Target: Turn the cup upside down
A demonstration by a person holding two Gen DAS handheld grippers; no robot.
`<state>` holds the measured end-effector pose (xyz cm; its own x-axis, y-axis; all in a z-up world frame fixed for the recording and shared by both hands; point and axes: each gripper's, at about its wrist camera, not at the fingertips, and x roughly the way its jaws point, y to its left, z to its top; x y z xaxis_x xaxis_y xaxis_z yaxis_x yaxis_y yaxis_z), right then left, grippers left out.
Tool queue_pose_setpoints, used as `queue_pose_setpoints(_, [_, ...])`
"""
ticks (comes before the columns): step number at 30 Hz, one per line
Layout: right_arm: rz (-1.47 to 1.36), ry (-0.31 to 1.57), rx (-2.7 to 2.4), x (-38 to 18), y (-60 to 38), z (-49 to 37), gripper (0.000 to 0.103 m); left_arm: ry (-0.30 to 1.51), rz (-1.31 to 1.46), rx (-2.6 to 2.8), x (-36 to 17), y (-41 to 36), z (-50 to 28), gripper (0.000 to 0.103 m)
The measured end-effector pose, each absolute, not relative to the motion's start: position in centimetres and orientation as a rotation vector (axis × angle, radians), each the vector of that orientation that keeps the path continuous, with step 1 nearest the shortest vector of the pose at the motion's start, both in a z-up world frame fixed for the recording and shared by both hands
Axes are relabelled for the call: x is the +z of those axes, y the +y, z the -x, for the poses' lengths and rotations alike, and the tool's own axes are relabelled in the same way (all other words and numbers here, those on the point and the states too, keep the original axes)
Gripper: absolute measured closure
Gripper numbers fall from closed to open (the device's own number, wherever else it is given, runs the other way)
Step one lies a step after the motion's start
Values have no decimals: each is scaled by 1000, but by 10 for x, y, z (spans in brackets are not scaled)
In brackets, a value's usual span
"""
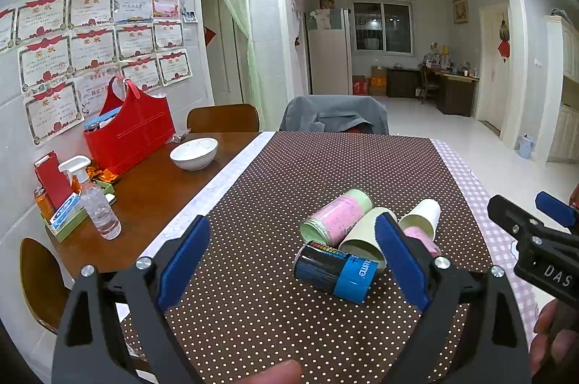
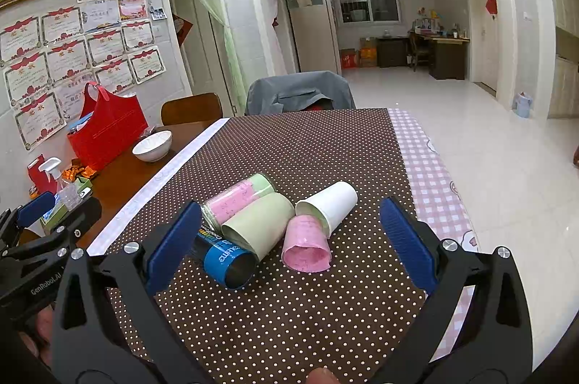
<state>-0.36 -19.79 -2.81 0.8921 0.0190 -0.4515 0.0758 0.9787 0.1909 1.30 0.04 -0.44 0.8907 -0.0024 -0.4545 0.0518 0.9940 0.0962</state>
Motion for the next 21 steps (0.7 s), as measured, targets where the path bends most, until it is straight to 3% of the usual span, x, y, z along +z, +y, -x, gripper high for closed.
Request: queue_pose_setpoints(21, [-277, 568, -41, -55, -237, -25, 6, 535, -183, -83, -18, -39, -50, 12])
